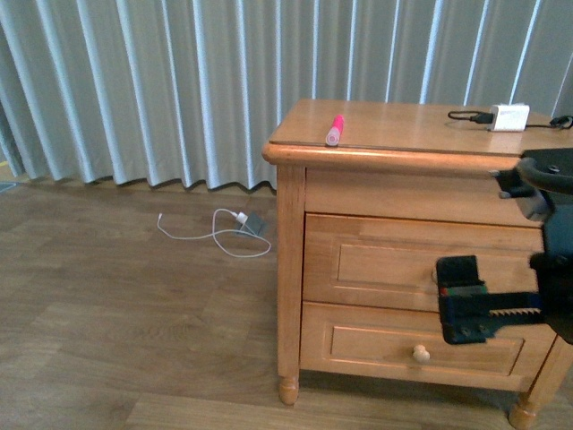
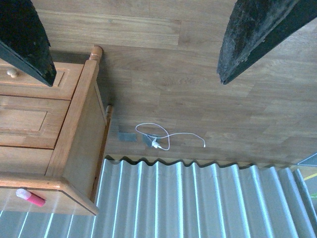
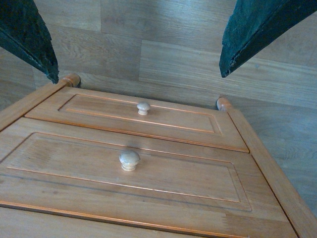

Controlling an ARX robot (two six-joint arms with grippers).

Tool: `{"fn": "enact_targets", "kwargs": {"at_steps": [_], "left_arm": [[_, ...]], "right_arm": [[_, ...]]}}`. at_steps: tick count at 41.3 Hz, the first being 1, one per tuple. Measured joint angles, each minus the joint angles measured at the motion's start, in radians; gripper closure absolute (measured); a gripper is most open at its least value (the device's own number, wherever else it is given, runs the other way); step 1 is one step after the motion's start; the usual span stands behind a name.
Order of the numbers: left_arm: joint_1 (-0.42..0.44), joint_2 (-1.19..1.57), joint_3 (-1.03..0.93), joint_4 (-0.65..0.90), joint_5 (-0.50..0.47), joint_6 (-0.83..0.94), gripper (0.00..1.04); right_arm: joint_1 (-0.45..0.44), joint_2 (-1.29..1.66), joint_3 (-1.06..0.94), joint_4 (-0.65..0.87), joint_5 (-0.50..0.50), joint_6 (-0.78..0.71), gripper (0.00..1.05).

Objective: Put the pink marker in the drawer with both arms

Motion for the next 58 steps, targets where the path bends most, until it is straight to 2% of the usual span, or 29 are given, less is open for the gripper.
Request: {"fn": "enact_targets", "kwargs": {"at_steps": [11,28,40,58], "left_arm": [[0.0,0.0,0.0,0.0,0.0,0.0,0.06],[0.0,0.0,0.0,0.0,0.0,0.0,0.06],[0.0,0.0,0.0,0.0,0.0,0.0,0.06],[0.0,0.0,0.0,0.0,0.0,0.0,0.06]], "right_arm": [[0.039,0.203,0.181,0.021,0.077,0.0,0.09],[0.045,0.435,0.431,-0.027,0.139,0.046,0.09],[0.007,0.583,0.581,-0.026,0.161,0.045,0.09],[-0.053,0.673,0.649,-0.005,0.16,0.027,0.09]]}}
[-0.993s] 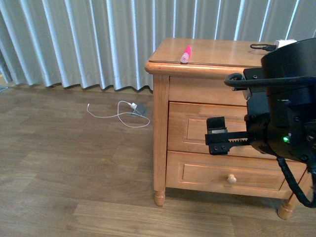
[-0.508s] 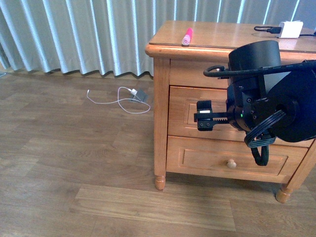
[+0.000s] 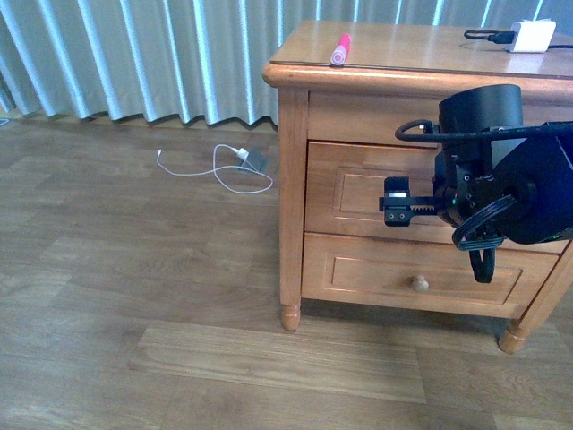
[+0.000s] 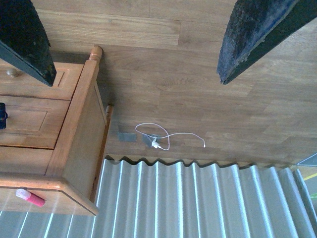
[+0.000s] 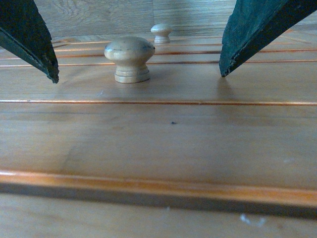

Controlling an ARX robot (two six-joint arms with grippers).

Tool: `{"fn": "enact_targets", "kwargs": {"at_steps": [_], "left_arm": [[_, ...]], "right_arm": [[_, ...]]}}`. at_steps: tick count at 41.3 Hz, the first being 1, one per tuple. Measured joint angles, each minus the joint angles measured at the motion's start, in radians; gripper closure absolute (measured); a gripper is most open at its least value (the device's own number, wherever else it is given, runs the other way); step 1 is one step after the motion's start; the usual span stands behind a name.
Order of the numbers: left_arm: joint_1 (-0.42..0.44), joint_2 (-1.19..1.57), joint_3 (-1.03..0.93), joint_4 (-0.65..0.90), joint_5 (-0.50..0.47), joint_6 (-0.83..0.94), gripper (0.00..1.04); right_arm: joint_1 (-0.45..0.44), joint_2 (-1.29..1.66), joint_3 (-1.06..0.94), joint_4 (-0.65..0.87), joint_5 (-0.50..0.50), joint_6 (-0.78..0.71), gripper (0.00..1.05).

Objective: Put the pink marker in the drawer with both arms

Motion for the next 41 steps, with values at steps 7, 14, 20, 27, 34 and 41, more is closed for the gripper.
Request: {"fn": "enact_targets", "kwargs": {"at_steps": [7,14,20,27,34,41], "left_arm": [[0.0,0.0,0.0,0.0,0.0,0.0,0.06],[0.0,0.0,0.0,0.0,0.0,0.0,0.06],[0.0,0.0,0.0,0.0,0.0,0.0,0.06],[0.0,0.0,0.0,0.0,0.0,0.0,0.06],[0.0,0.0,0.0,0.0,0.0,0.0,0.06],[0.0,0.0,0.0,0.0,0.0,0.0,0.06]], "right_arm": [[-0.003,0.021,0.009,0.016,-0.038,0.002,0.09],[-0.002,0.026,0.013,0.027,-0.053,0.003,0.09],[-0.001,0.026,0.014,0.034,-0.053,0.006,0.32],[-0.004,0.026,0.014,0.029,-0.034,-0.003,0.63],[-0.008,0.011,0.008,-0.006,-0.041,0.012,0.82],[-0.011,-0.045,-0.049,-0.067,-0.08,0.034,0.83]]}}
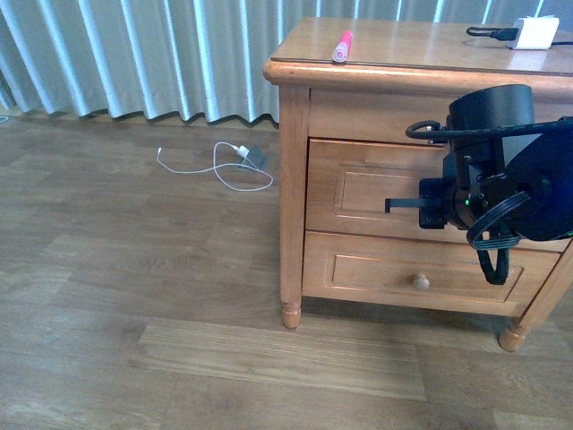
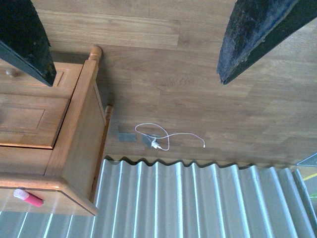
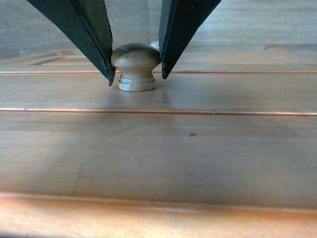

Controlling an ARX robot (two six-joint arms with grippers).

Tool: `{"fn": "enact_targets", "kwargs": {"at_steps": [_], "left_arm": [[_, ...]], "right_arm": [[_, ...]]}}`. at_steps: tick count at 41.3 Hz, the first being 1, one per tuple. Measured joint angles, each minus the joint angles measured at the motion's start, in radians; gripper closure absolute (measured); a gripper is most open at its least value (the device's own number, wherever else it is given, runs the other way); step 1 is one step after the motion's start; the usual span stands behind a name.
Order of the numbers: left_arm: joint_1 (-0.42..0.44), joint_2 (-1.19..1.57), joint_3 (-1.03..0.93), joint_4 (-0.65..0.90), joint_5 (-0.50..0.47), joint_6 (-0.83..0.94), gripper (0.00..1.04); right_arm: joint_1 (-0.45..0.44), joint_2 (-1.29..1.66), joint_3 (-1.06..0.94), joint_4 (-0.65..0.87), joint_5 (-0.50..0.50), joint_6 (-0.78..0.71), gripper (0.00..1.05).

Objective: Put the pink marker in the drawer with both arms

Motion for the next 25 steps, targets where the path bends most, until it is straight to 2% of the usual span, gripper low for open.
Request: {"fn": "enact_targets", "kwargs": {"at_steps": [11,21,25], "left_arm": [[0.0,0.0,0.0,0.0,0.0,0.0,0.06],[0.0,0.0,0.0,0.0,0.0,0.0,0.06],[0.0,0.0,0.0,0.0,0.0,0.0,0.06]], "right_arm": [[0.028,-0.197,-0.255,-0.05,-0.061,0.002,0.83],[0.058,-0.479,-0.594,-0.075,-0.179,-0.021,0.83],[0.066,-0.584,-0.679,-0.075,-0.207,-0.007,0.66]]}}
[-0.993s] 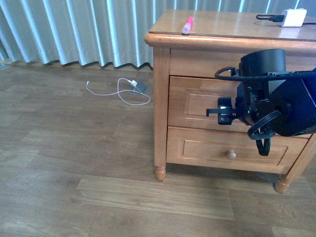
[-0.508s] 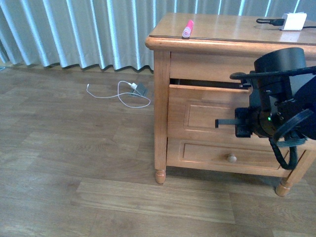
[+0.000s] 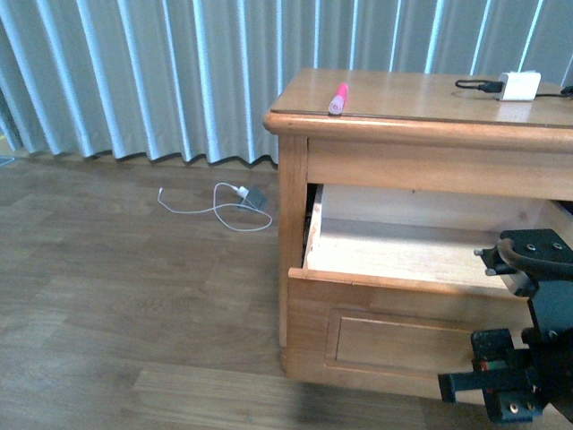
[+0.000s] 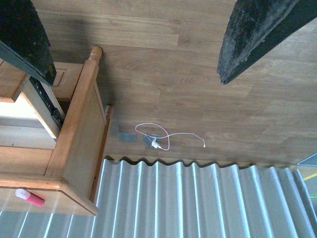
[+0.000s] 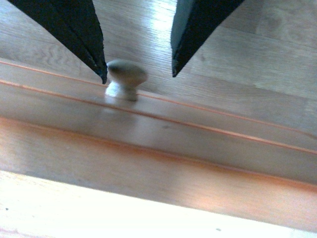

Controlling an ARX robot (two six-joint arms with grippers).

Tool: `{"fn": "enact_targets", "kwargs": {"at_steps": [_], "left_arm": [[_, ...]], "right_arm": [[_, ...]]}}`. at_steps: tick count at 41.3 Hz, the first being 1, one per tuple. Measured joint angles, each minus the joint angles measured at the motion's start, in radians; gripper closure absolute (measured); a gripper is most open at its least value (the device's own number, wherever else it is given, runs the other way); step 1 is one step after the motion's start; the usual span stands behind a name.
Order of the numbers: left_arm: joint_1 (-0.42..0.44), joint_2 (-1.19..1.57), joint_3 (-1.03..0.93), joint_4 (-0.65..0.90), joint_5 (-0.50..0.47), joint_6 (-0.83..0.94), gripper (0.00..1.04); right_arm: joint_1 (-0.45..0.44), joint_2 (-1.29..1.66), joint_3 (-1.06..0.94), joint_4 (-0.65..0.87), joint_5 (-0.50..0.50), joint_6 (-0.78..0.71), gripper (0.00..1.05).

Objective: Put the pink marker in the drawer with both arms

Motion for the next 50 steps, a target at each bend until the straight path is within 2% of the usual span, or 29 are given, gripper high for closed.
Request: {"fn": "enact_targets", "kwargs": {"at_steps": [5,10,13,18,22,26,29,32,35,36,38,40,43,47,48,50], "left_arm": [[0.0,0.0,0.0,0.0,0.0,0.0,0.06],[0.0,0.0,0.0,0.0,0.0,0.0,0.06],[0.0,0.0,0.0,0.0,0.0,0.0,0.06],[0.0,0.0,0.0,0.0,0.0,0.0,0.06],[0.0,0.0,0.0,0.0,0.0,0.0,0.06],[0.0,0.0,0.0,0.0,0.0,0.0,0.06],[0.0,0.0,0.0,0.0,0.0,0.0,0.06],[0.0,0.0,0.0,0.0,0.0,0.0,0.06],[0.0,0.0,0.0,0.0,0.0,0.0,0.06],[0.0,0.0,0.0,0.0,0.0,0.0,0.06],[0.0,0.0,0.0,0.0,0.001,0.0,0.06],[0.0,0.0,0.0,0.0,0.0,0.0,0.06],[0.0,0.0,0.0,0.0,0.001,0.0,0.06],[0.0,0.0,0.0,0.0,0.0,0.0,0.06],[0.0,0.0,0.0,0.0,0.0,0.0,0.06],[0.0,0.0,0.0,0.0,0.0,0.0,0.06]], "right_arm": [[0.0,-0.218,-0.08,-0.069,-0.059,0.03,0.41],[-0.051,-0.47,-0.16,-0.2,-0.133,0.048,0.16],[-0.083,-0.585,-0.185,-0.266,-0.175,0.047,0.07],[-0.199,-0.84,-0.211,-0.43,-0.294,0.03,0.09],[-0.356,-1.02,-0.217,-0.566,-0.443,-0.021,0.09],[-0.523,-1.133,-0.248,-0.594,-0.587,-0.076,0.09],[-0.581,-1.156,-0.254,-0.593,-0.598,-0.097,0.09],[-0.589,-1.154,-0.256,-0.593,-0.605,-0.107,0.09],[-0.591,-1.154,-0.259,-0.593,-0.605,-0.112,0.09],[-0.582,-1.17,-0.276,-0.547,-0.571,-0.108,0.11],[-0.536,-1.234,-0.379,-0.31,-0.404,-0.111,0.21],[-0.505,-1.286,-0.447,-0.163,-0.316,-0.112,0.3],[-0.474,-1.328,-0.477,-0.074,-0.262,-0.112,0.42],[-0.432,-1.369,-0.506,-0.075,-0.225,-0.112,0.63],[-0.425,-1.375,-0.513,-0.078,-0.221,-0.116,0.63],[-0.42,-1.379,-0.518,-0.08,-0.22,-0.116,0.55]]}}
